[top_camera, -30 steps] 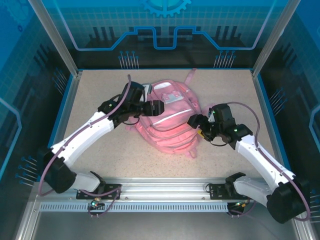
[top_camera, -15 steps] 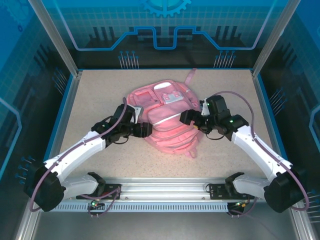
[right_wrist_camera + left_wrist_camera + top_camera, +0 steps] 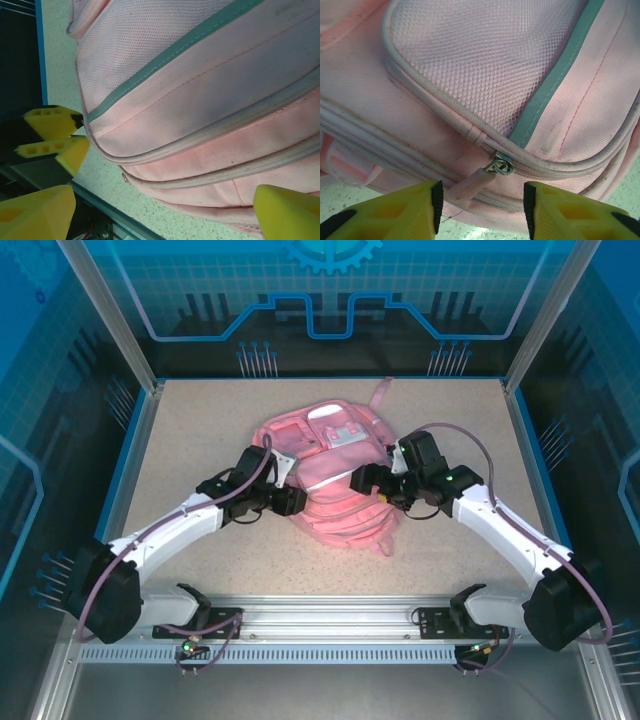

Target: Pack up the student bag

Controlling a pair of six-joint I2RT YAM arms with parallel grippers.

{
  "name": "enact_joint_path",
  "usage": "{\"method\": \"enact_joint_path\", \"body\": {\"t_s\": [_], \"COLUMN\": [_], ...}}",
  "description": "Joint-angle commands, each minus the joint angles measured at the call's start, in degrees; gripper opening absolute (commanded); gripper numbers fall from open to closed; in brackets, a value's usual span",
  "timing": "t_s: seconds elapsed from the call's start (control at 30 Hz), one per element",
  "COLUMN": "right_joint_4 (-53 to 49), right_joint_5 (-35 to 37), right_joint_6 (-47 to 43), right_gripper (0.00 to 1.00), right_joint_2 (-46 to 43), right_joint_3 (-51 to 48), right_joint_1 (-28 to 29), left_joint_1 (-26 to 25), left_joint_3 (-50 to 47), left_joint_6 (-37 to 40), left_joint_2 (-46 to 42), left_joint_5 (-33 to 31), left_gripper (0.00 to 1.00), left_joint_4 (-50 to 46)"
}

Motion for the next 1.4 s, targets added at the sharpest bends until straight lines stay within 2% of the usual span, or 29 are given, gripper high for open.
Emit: {"method": "enact_joint_path", "body": {"t_s": [0.0,0.17,0.47,0.57,0.87,1.1,1.37], "right_joint_4": [-0.5,-0.5,-0.5,-0.6,2.2,7.1,16.2], "right_joint_5": [-0.6,-0.3,0.4,0.4,0.5,-0.7,-6.1], "right_joint_6": [-0.4,-0.2,0.4,0.5,1.6,1.6,4.8], "right_gripper": [0.93,0.93,0.91,0.88,0.77,0.59,0.45], "right_joint_2": [0.9,1.3,3.2,5.2,10.8,16.4,21.6], "right_joint_3": [1.8,1.8,1.8,2.5,4.6,9.3,11.4], "right_joint_1": [1.4,2.0,3.7,5.2,8.5,10.4,11.7], "left_joint_1": [0.8,1.0,1.0,0.8,-0.3,-5.8,-11.4], "left_joint_3": [2.2,1.9,0.6,0.0,-1.9,-1.8,-1.2], "left_joint_6": [3.4,4.9,4.2,2.7,-1.3,-3.8,-7.0], "left_joint_2": [2.3,3.8,1.2,-0.6,-6.0,-7.7,-7.3], "left_joint_5": [3.2,5.0,5.2,5.6,5.7,4.1,3.4], "left_gripper": [0.48,0.43,0.11,0.0,0.0,0.0,0.0], "left_joint_4": [1.0,1.8,0.2,0.1,-0.1,-0.1,1.6]}}
